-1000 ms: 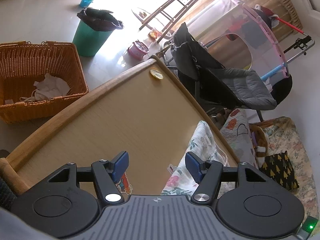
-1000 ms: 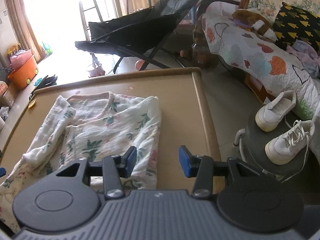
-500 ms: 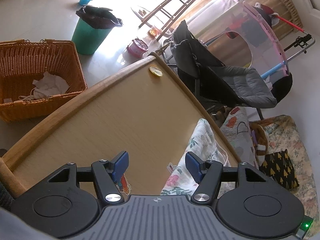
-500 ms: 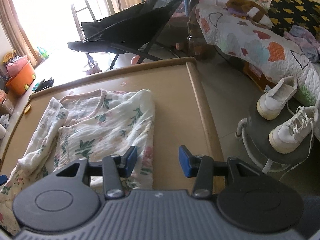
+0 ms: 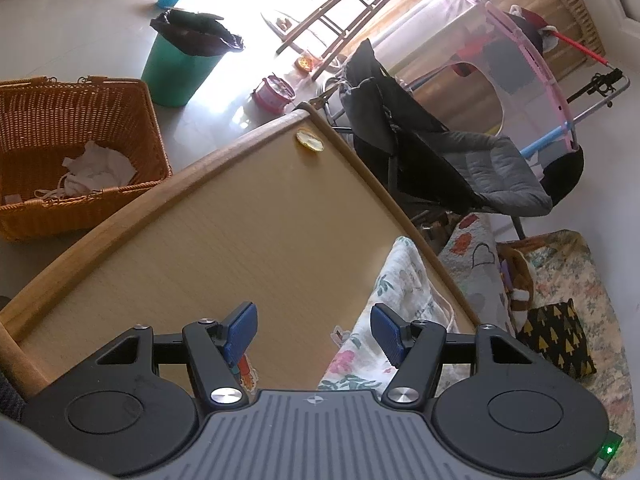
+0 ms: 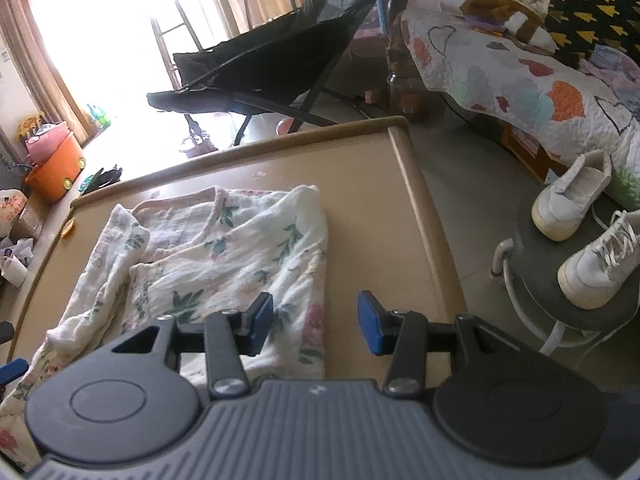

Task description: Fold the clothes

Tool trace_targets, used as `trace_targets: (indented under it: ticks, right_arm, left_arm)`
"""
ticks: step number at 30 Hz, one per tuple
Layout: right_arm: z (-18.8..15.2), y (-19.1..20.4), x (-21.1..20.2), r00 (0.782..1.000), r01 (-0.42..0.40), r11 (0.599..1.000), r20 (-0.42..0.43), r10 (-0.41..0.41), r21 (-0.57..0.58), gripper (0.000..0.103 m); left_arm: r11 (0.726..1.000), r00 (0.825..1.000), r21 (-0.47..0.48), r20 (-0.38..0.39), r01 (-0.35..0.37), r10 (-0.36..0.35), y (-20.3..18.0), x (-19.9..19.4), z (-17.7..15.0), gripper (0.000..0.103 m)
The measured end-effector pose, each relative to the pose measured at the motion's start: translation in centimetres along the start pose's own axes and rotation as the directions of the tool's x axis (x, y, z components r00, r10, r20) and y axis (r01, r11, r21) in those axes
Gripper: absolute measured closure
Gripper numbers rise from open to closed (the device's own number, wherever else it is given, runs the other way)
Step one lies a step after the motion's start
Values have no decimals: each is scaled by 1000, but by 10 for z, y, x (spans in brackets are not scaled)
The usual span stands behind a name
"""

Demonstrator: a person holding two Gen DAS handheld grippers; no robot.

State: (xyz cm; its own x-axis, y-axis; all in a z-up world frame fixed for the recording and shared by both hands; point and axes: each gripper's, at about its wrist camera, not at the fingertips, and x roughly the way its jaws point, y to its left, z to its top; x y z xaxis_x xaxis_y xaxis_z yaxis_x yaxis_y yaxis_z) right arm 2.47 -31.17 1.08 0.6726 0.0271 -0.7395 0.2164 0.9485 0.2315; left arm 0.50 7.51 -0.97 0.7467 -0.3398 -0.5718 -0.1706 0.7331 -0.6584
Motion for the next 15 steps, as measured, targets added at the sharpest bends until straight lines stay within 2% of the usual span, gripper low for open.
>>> trace_targets:
  ticks: [5,9,10,11,14,15]
  right_arm:
    - [3,7,6,1000,9,999,17,-9,-46,58]
    - [8,12,11,1000,23,997,20,-22,-70,64]
    - [9,13,13,1000,26,997,19,-25,-75,70]
    - [10,14,14,999,28,996,18,-27,-81,82]
    - [11,18,17,1000,29,995,13,-27,-93,96]
    - [11,19,17,1000,25,995,14,-24,-96,97]
  left_arm:
    - [1000,1000,1,-8,1,-1,0,1,0,38]
    - [1000,1000,7,-17,0,0,-1,4,0,38]
    - [1000,1000,8,-18,1,0,-1,4,0,38]
    - [1000,1000,8,-17,1,0,-1,4,0,38]
    - [1000,1000,6,-16,2,-2,0,3,0,38]
    - [1000,1000,2,-14,3,-3,1,3,1,38]
